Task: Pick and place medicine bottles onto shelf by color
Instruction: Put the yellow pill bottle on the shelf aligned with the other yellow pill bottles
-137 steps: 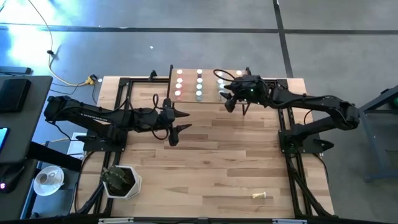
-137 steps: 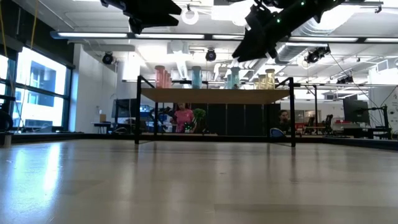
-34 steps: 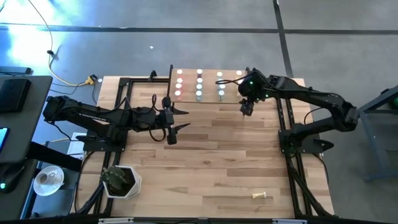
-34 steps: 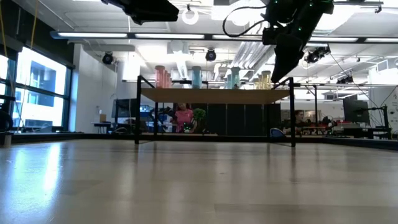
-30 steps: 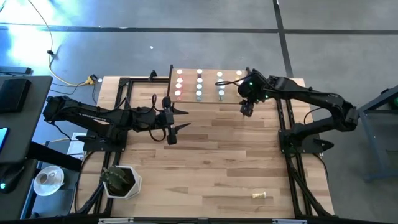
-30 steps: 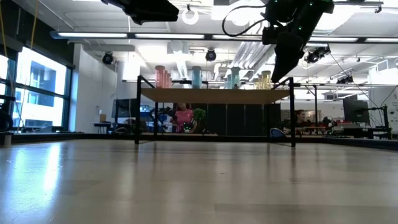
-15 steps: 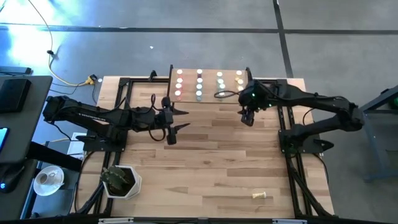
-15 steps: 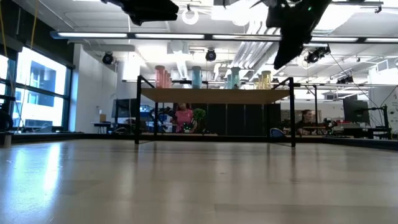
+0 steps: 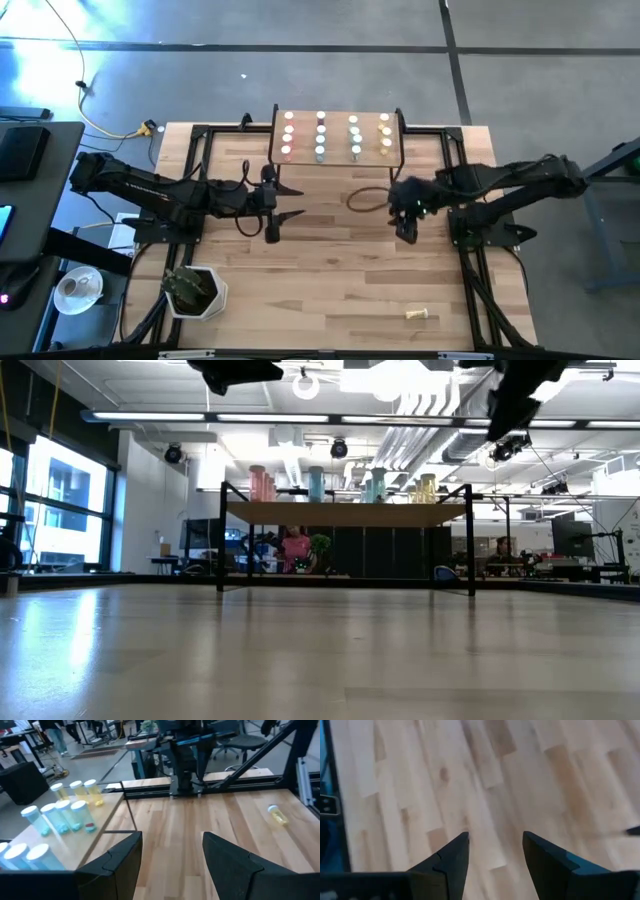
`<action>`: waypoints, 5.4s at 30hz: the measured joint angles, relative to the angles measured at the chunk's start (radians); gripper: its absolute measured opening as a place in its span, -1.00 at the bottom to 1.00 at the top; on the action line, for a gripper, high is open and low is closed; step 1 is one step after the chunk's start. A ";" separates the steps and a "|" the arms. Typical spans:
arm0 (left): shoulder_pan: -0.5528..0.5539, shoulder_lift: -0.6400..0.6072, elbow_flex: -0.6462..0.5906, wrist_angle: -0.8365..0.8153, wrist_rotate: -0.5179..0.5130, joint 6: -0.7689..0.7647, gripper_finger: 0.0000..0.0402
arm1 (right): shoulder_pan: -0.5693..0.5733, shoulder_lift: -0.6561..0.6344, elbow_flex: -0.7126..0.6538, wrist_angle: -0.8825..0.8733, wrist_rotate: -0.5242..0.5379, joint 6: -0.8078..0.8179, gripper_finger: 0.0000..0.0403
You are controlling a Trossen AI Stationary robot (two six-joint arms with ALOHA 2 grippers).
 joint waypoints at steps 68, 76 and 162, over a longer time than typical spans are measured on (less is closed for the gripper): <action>-0.048 0.000 0.000 -0.023 0.027 -0.288 -0.01 | 0.850 0.547 -0.163 0.500 0.057 0.645 -0.12; -0.048 0.000 0.000 -0.022 0.027 -0.288 -0.01 | 0.830 0.576 -0.161 0.511 0.029 0.642 -0.12; -0.135 0.016 0.000 0.111 -0.097 0.984 -0.01 | 0.086 0.151 -0.163 1.329 0.250 0.460 -0.58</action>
